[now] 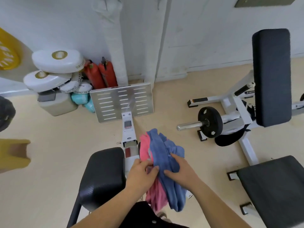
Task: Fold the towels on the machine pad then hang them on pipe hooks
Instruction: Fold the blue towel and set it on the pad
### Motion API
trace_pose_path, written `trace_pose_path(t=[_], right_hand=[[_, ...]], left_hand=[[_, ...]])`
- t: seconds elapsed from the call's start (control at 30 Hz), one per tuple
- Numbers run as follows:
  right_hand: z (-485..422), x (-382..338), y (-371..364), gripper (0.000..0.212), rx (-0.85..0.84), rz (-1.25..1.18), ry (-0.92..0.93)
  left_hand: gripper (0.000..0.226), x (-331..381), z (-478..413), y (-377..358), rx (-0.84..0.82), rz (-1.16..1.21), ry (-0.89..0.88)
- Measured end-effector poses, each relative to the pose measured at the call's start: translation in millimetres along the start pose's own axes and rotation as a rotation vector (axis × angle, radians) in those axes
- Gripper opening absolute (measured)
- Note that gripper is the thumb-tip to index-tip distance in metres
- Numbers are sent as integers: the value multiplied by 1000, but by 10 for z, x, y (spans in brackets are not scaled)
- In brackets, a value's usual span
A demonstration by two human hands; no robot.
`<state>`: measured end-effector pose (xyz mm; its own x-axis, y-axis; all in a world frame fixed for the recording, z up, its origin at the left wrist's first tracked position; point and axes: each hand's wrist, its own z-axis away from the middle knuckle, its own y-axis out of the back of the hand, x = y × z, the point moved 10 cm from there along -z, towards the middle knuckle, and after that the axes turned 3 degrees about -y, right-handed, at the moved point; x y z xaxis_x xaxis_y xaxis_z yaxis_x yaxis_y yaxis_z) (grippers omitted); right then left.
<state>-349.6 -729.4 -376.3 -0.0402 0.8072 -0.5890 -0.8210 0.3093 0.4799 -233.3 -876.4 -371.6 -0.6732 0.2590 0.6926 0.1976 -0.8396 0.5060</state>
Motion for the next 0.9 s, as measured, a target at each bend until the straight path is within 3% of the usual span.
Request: trace_pose_path(t=[0.1, 0.27, 0.43, 0.5, 0.7, 0.8, 0.9], right_hand=[[35, 173, 102, 81, 67, -22, -24], [245, 84, 277, 43, 118, -96, 14], [216, 44, 288, 37, 89, -45, 140], [113, 78, 221, 47, 71, 17, 204], [34, 74, 57, 40, -38, 131, 353], [169, -19, 168, 25, -13, 95, 394], [223, -101, 121, 23, -57, 139, 441]], left_hand=[[27, 130, 17, -68, 14, -8, -16], [20, 184, 65, -78, 55, -98, 66], [20, 312, 230, -9, 101, -84, 94], [20, 399, 315, 51, 138, 3, 67], [20, 841, 938, 489, 327, 510, 55], [18, 1170, 1327, 926, 492, 555, -25], [14, 1503, 1768, 1389, 691, 503, -135]])
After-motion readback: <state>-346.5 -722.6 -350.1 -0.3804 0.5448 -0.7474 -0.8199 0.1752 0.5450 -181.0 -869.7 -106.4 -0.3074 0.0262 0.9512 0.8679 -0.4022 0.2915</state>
